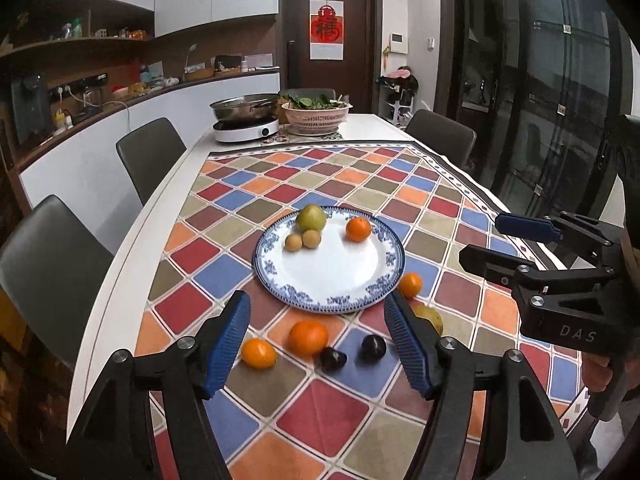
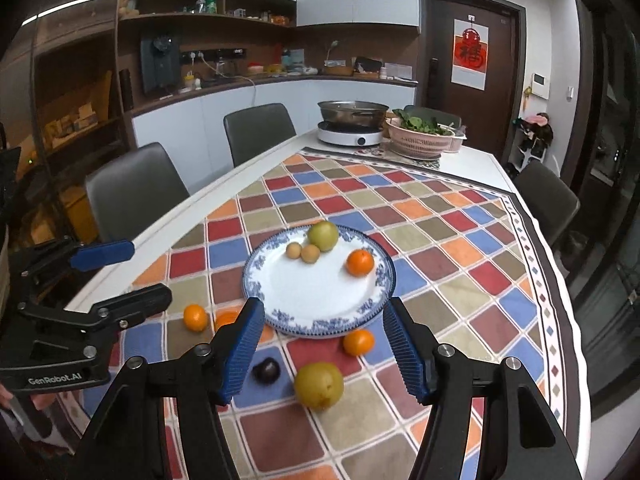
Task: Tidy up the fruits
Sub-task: 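Withdraw both tools from the plate toward the remaining fruits, then grasp a dark plum with the left tool while the right tool grasps the pomelo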
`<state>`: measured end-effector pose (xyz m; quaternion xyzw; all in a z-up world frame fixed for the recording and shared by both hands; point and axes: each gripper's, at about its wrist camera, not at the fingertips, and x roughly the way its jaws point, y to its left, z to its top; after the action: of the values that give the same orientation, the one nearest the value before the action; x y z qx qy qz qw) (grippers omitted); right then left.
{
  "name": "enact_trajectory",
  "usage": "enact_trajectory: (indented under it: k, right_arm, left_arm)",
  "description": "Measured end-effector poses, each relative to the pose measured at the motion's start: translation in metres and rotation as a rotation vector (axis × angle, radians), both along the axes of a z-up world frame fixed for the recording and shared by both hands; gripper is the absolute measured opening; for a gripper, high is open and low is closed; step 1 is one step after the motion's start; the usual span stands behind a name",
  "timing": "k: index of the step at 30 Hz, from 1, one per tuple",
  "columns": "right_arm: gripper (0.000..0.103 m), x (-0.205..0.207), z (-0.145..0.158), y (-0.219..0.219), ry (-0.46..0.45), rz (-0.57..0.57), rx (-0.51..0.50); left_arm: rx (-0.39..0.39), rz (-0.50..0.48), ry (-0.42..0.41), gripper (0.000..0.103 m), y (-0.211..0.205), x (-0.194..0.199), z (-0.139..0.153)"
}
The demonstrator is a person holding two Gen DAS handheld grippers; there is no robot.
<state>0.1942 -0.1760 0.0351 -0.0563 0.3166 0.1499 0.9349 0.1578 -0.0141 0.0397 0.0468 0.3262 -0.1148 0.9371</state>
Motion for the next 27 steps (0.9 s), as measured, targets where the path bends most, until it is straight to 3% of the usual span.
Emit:
enact_trajectory:
  k: [12, 19, 27]
  right_arm:
    - [0.062, -0.03, -0.028, 0.003, -0.048, -0.033, -0.068]
    - [0.062, -0.03, -0.056, 0.0, 0.035, -0.027, -0.052]
    - [0.062, -0.021, -0.08, 0.0, 0.097, -0.019, -0.041]
  left_arm:
    - [0.015, 0.016, -0.019, 0.068, 0.005, -0.021, -0.035]
    - [0.024, -0.034, -0.013, 0.068, 0.001, -0.023, -0.055]
    - [0.018, -0.068, 0.046, 0.058, -0.003, -0.007, -0.078]
